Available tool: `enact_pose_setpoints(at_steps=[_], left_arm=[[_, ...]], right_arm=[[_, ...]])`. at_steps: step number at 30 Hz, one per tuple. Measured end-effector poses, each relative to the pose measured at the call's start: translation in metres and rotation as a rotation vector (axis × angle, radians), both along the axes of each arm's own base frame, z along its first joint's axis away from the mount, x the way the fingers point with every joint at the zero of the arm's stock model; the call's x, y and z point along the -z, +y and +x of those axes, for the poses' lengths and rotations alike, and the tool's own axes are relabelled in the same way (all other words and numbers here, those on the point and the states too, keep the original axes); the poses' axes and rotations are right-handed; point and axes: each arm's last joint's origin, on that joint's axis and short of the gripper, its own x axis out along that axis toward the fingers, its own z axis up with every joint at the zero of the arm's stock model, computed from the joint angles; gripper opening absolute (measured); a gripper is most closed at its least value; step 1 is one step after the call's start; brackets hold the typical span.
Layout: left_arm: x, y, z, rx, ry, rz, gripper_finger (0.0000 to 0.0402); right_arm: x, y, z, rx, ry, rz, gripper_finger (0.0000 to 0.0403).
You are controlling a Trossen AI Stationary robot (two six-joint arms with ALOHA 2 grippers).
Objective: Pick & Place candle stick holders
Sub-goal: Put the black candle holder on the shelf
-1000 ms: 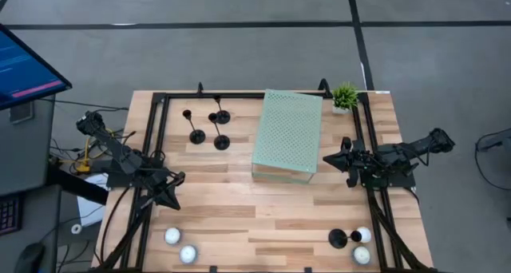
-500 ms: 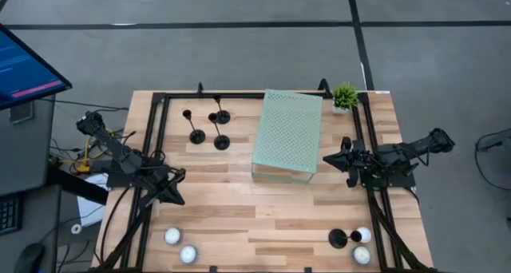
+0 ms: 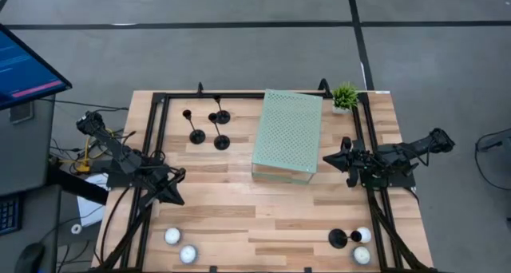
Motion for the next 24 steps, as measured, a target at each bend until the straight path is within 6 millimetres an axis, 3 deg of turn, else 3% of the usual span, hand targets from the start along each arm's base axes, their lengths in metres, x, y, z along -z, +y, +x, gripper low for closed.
enact_pose_setpoints(at_steps=[6,12,16,24], left_arm=[[0.0,0.0,0.0,0.0,0.0,0.001,0.0008],[0.0,0.0,0.0,-0.007,-0.003,0.0,0.0008],[-0.002,0.0,0.0,-0.008,-0.014,-0.01,0.0008],[-0.019,0.004,-0.004,0.006,-0.132,-0.177,0.0008]], right_arm=[[-0.001,0.0,0.0,0.0,-0.011,0.008,0.0],[-0.006,0.0,0.0,-0.002,-0.086,0.278,0.0],[-0.018,0.0,-0.001,-0.028,-0.218,0.474,0.0],[-0.053,-0.006,-0.013,-0.041,-0.576,0.481,0.0004]])
